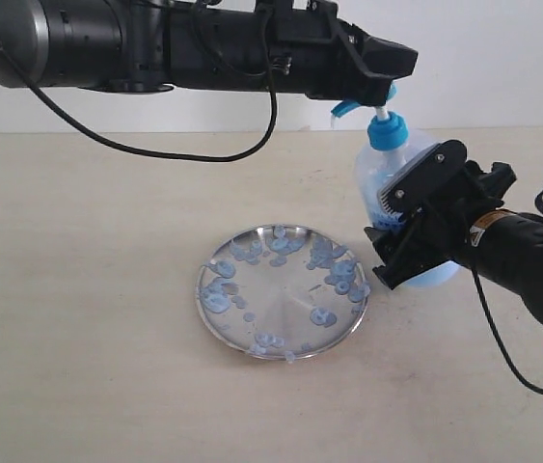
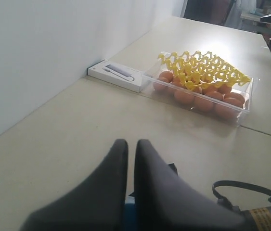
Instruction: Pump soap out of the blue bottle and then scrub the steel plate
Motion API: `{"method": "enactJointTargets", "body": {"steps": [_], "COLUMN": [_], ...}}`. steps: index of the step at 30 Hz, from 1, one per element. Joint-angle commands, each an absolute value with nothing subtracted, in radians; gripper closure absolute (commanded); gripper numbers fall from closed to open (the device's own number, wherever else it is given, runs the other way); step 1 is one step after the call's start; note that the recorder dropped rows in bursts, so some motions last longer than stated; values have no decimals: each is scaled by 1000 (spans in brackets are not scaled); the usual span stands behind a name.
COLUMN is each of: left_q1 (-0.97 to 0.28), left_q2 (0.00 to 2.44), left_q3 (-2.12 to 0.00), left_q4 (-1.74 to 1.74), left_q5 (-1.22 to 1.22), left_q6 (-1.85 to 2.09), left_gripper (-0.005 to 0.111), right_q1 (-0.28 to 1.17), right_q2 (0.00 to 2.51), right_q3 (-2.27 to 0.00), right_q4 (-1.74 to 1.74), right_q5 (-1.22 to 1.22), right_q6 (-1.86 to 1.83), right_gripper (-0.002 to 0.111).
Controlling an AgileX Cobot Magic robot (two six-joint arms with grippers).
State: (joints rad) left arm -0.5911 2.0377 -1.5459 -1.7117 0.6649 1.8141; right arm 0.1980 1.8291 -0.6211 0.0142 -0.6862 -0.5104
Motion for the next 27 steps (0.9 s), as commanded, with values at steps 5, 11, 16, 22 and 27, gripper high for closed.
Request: {"method": "enactJointTargets", "body": {"steps": [5, 11, 16, 22, 27], "left_q1": [-629, -629, -629, -629, -629], "left_q2": [2109, 2042, 1956, 1826, 1662], "left_q3": [-1514, -1585, -1600, -1557, -1390], "left_q4": [-1653, -1744, -1744, -1744, -1744], "left_q5": [638, 664, 682, 572, 474], "left_q6": [1903, 2131, 2126, 2085, 2085], "left_gripper": [103, 103, 103, 103, 103], "right_q1": [194, 194, 194, 184, 180], "right_q2": [1827, 1827, 1827, 1827, 1827], "right_q3": [-622, -622, -622, -622, -622], "right_q4": [14, 41, 55, 58, 51], "right_q5": [-676, -684, -692, -784, -842], "right_q6": [-507, -437, -336, -172, -105], "right_gripper": [107, 107, 107, 107, 107]}}
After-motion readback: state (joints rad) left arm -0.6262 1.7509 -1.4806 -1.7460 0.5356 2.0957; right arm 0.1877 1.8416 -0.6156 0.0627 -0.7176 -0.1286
